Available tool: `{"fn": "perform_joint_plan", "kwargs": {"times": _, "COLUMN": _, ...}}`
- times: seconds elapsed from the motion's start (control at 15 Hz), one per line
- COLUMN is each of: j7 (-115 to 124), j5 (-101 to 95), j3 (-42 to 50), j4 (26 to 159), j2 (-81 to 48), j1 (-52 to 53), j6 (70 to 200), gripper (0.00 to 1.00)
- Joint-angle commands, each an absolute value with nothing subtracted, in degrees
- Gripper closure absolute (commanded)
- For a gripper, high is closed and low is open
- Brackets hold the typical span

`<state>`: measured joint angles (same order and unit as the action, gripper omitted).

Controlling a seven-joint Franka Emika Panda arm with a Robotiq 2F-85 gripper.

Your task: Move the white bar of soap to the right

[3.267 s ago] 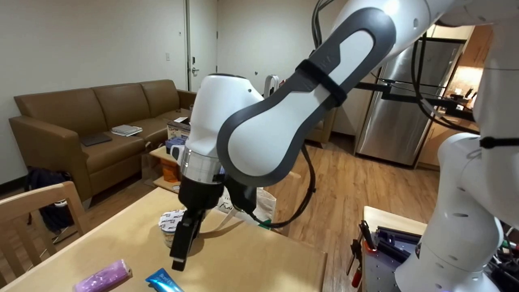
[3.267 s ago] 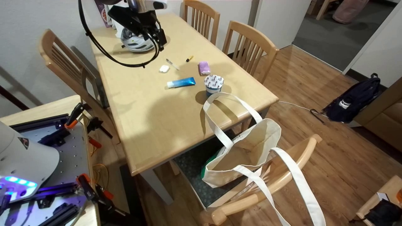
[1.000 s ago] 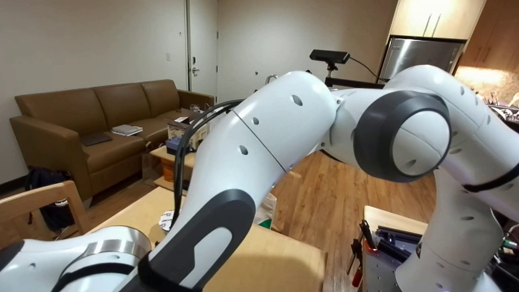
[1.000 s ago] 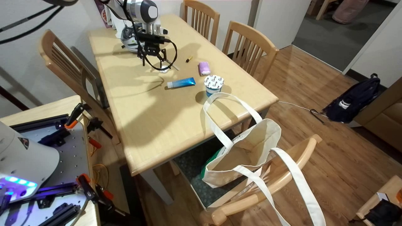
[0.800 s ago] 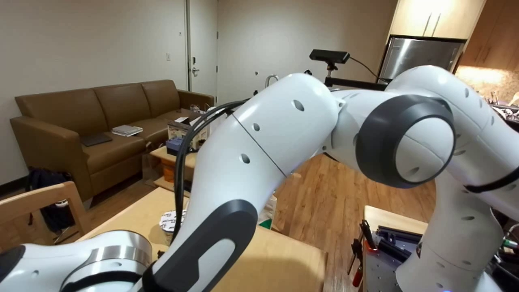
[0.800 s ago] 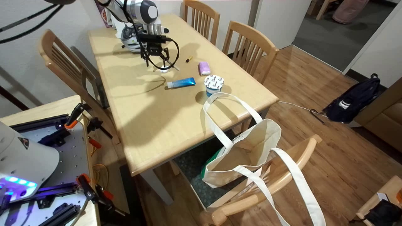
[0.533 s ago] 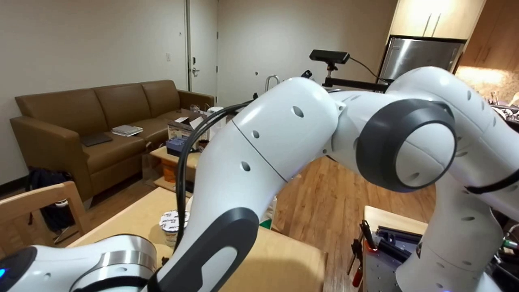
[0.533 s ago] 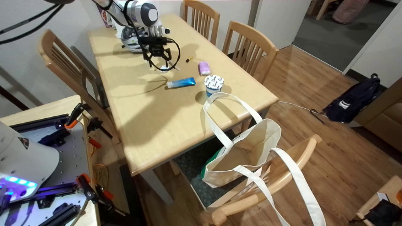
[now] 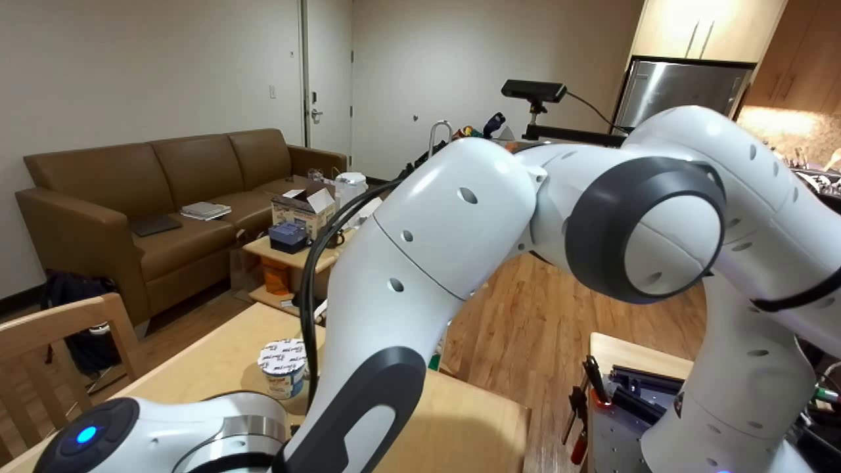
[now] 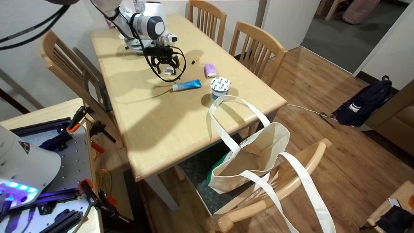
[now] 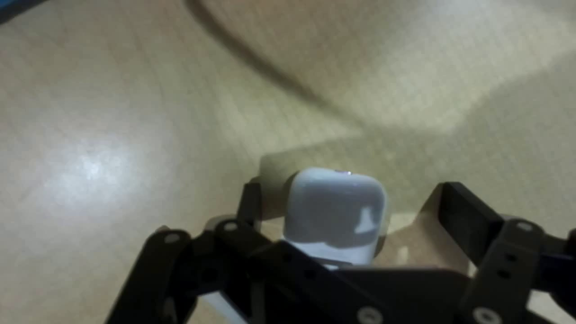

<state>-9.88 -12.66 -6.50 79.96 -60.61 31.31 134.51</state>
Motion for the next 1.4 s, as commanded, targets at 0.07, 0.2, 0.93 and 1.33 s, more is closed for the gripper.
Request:
{"fn": "perform_joint_plan", "kwargs": {"times": 0.07, "j7": -6.78, "j5": -13.13, "j3": -8.09, "j4": 83.32, "j2": -59.12, "j1": 29.49, "j6": 136.83, "gripper": 0.26}}
{"fn": "perform_joint_plan", "kwargs": {"times": 0.2, "j7": -7.21, "j5": -13.25, "j3": -8.49, "j4": 83.04, "j2": -58.69, "j1": 29.26, "j6": 136.07, "gripper": 0.38}}
{"fn": "perform_joint_plan", "kwargs": {"times": 0.93, "j7": -4.21, "j5": -12.17, "j3": -8.8, "j4": 88.8, "j2": -52.36, "j1": 26.99, "j6": 134.5, "gripper": 0.77}}
{"fn": "perform_joint_plan", "kwargs": {"times": 1.33, "j7": 7.63, "j5": -12.16, "j3": -6.4, "j4": 103.97, "j2": -37.8, "j1": 26.05, "j6": 134.62, "gripper": 0.77}}
